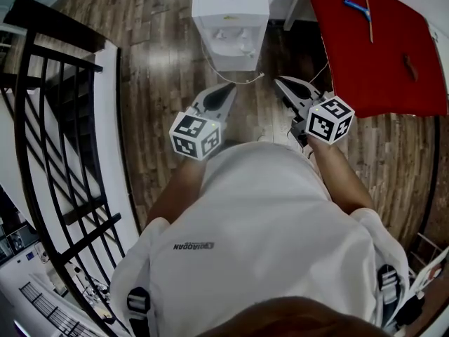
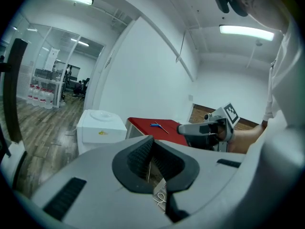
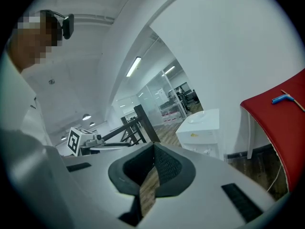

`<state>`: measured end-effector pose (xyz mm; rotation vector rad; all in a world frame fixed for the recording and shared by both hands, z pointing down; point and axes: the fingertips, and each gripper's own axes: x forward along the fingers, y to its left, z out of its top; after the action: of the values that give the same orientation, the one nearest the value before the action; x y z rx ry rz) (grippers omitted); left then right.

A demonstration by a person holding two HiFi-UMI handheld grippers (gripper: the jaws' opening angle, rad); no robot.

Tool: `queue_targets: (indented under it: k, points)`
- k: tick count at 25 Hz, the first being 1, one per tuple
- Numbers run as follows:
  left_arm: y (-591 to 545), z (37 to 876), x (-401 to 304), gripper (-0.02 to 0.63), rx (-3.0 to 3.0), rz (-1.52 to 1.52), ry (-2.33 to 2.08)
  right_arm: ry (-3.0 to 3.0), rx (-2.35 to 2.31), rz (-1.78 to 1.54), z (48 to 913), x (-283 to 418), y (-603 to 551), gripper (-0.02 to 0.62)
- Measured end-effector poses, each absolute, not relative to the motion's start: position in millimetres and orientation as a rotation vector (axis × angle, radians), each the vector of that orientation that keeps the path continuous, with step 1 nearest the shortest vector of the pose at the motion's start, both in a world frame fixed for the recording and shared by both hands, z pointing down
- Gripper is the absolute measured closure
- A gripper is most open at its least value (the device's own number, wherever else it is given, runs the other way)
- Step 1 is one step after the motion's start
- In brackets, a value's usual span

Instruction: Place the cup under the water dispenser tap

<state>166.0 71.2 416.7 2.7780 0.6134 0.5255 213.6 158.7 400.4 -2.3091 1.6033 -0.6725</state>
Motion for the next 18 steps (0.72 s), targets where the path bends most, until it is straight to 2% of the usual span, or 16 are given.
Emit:
queue_targets:
  k: [18]
  points:
    - [133.4,418.9,146.6,0.611,2.822,0.555,0.518,1.708,-2.316,-0.699,417.3,201.7,228.2,0.574]
